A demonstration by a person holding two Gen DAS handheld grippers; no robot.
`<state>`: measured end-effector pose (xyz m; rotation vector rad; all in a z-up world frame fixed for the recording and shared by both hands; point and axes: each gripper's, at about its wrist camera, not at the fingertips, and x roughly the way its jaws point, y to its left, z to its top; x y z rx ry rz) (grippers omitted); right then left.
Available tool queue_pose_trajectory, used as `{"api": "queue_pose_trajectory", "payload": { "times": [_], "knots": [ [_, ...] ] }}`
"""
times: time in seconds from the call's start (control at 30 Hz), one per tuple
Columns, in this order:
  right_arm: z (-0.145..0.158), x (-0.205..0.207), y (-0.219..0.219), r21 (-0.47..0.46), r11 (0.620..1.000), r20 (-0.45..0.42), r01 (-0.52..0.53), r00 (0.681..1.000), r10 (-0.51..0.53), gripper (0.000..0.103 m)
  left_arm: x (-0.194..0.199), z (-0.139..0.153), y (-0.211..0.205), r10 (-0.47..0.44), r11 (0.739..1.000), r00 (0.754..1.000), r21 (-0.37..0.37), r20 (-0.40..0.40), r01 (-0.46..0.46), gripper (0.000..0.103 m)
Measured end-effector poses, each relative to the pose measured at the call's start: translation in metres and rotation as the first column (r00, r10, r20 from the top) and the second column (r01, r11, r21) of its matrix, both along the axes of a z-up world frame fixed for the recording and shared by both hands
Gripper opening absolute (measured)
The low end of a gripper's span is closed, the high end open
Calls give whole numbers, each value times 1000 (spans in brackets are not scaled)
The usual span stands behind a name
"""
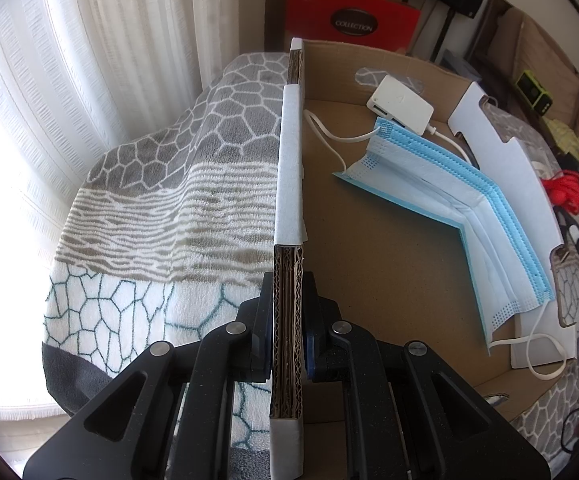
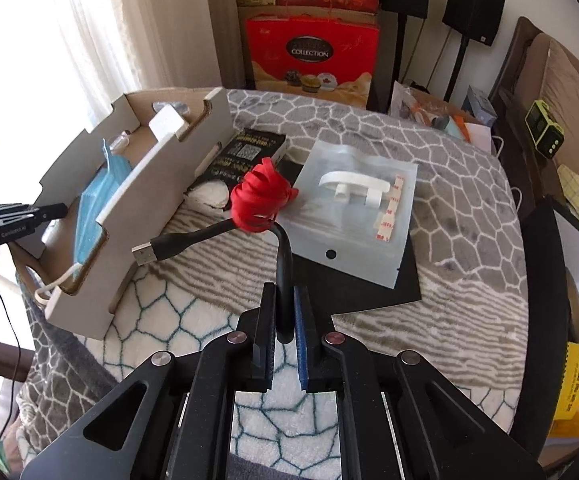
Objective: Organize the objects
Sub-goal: 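Lower the black gooseneck light into the box and open the right gripper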
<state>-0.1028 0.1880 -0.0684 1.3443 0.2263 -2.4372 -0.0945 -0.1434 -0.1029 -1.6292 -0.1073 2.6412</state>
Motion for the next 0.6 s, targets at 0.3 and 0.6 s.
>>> {"api": "queue_pose_trajectory", "payload": {
  "times": [0.3, 0.6],
  "knots": [
    [49, 9, -7, -71, 997, -78, -34, 997, 28, 7, 0, 0, 0, 0, 1000, 1000, 1, 1, 0, 10],
    [54, 20, -88, -68, 977, -86, -201, 977, 195, 7, 1, 0, -1, 5, 1000, 1000, 11, 3, -5, 10]
  ]
}}
